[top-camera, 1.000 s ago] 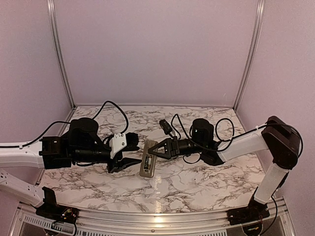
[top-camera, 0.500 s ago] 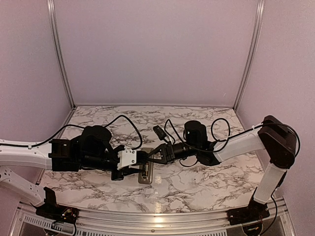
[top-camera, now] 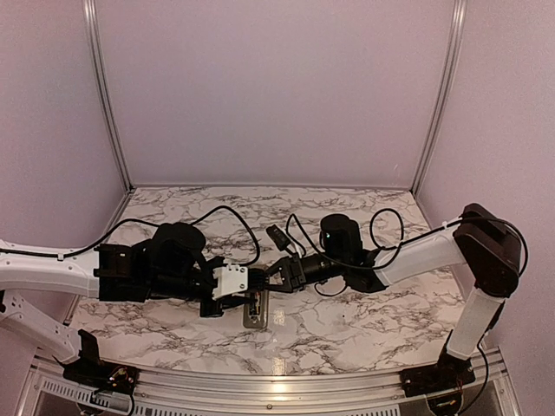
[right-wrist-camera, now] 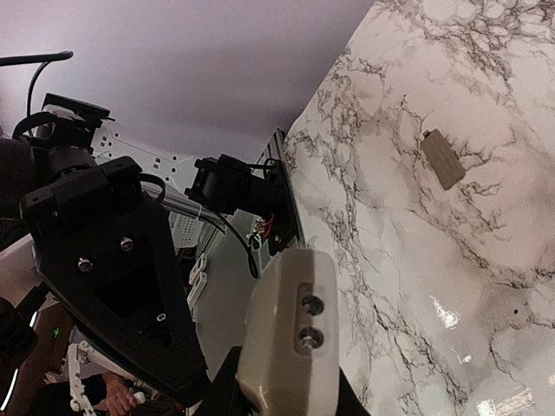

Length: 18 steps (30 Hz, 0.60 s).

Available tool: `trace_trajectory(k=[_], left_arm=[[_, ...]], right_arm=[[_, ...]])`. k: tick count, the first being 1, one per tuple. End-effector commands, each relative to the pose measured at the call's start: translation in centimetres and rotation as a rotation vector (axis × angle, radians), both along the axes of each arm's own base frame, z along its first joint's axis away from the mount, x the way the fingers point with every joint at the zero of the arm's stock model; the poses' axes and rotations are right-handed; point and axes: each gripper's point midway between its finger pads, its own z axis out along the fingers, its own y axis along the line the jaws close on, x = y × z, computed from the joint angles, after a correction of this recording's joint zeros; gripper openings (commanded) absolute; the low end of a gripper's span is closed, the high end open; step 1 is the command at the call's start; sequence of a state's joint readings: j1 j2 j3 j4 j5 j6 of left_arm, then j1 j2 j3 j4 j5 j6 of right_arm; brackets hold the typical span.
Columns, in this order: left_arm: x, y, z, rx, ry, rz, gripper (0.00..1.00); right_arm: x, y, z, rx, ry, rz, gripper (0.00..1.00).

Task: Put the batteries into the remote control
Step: Load the battery into the battery compartment.

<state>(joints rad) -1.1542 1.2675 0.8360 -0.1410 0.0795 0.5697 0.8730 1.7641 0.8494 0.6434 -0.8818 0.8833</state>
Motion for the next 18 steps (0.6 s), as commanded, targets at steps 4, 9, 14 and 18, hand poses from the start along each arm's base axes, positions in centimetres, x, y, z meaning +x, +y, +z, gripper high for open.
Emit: trace_trajectory(k=[4, 9, 14, 18], left_arm=[[0.2, -0.5, -0.2, 0.027, -0.009, 0.001, 0.27], [0.3, -0.5, -0.6, 0.041, -0.010, 0.005, 0.24], [0.4, -0.4, -1.3, 0.066, -0.008, 0.007, 0.23], [0.4, -0.3, -1.9, 0.089, -0.003, 0.004, 0.22]], right_arm=[[0.0, 1.0, 1.0, 0.023, -0.041, 0.024, 0.00], [0.0, 1.0, 1.0, 0.016, -0.048, 0.027, 0.00], [0.0, 1.1, 1.0, 0.014, -0.053, 0.032, 0.00], [0.0, 1.1, 1.0, 0.011, -0.054, 0.032, 0.00]])
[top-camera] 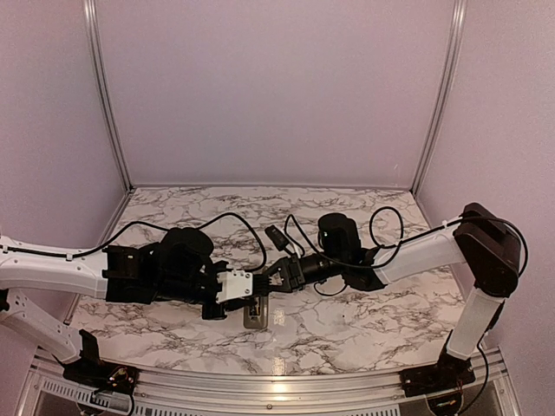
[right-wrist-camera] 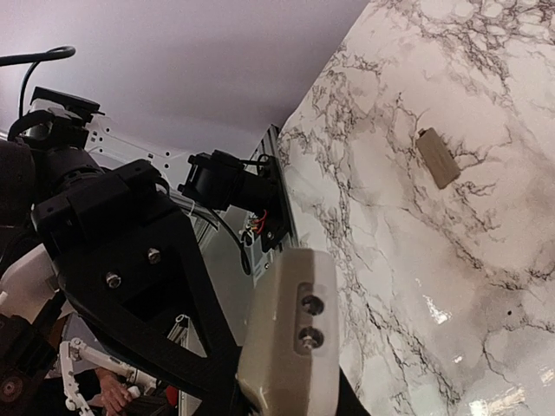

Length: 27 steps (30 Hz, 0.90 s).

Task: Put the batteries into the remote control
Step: Load the battery into the battery compartment.

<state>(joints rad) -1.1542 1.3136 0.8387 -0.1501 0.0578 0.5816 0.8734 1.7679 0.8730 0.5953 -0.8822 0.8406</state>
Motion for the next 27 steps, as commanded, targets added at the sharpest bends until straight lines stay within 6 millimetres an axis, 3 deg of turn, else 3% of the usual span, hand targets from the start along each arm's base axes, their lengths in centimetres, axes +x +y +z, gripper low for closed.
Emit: trace_trajectory(k=[1, 14, 27], left_arm=[[0.0, -0.2, -0.3, 0.041, -0.002, -0.006, 0.22], [0.1, -0.3, -0.7, 0.060, 0.001, -0.008, 0.18], [-0.3, -0.1, -2.6, 0.138, 0.026, -0.010, 0.13]], right_arm=[[-0.1, 0.9, 1.1, 0.025, -0.032, 0.023, 0.00], [-0.1, 1.0, 1.4, 0.031, -0.035, 0.027, 0.00], [-0.2, 1.0, 2.3, 0.051, -0.048, 0.029, 0.00]])
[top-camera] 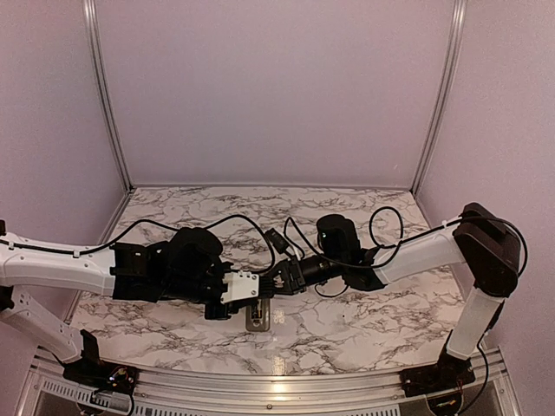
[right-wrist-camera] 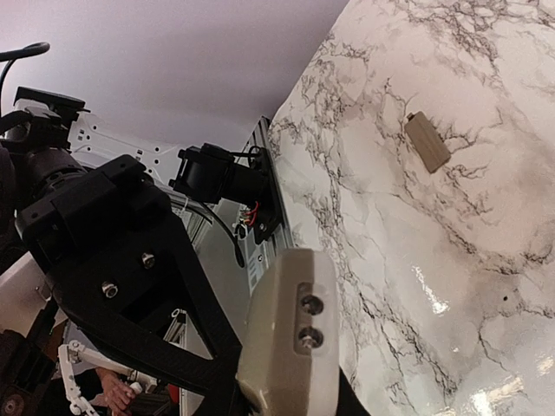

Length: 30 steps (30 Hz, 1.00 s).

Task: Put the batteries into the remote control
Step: Load the battery into the battery compartment.

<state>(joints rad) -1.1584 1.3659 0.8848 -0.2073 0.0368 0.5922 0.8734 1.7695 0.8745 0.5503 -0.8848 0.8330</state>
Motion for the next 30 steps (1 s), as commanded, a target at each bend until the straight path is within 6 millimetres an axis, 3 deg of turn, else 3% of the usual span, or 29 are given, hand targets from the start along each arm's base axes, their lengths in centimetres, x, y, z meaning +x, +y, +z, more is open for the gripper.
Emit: trace_trajectory(k=[1, 8, 22, 30], left_arm=[[-0.8, 0.1, -1.7, 0.079, 0.022, -0.017, 0.13], [-2.1, 0.0, -3.5, 0.146, 0.033, -0.043, 0.11], [-0.2, 0.4, -5.9, 0.251, -0.031, 0.069, 0.09], [1.1, 0.6, -6.2, 0.274, -0.086, 0.128, 0.08]], right_arm=[[0.1, 1.2, 3.2, 0.085, -0.071, 0.024, 0.00], [0.2, 1.0, 3.9, 0.102, -0.087, 0.008, 0.00], [0.0, 0.5, 5.3, 0.158, -0.076, 0.018, 0.00], [-0.6, 0.4, 6.3, 0.197, -0.077, 0.042, 0.00]])
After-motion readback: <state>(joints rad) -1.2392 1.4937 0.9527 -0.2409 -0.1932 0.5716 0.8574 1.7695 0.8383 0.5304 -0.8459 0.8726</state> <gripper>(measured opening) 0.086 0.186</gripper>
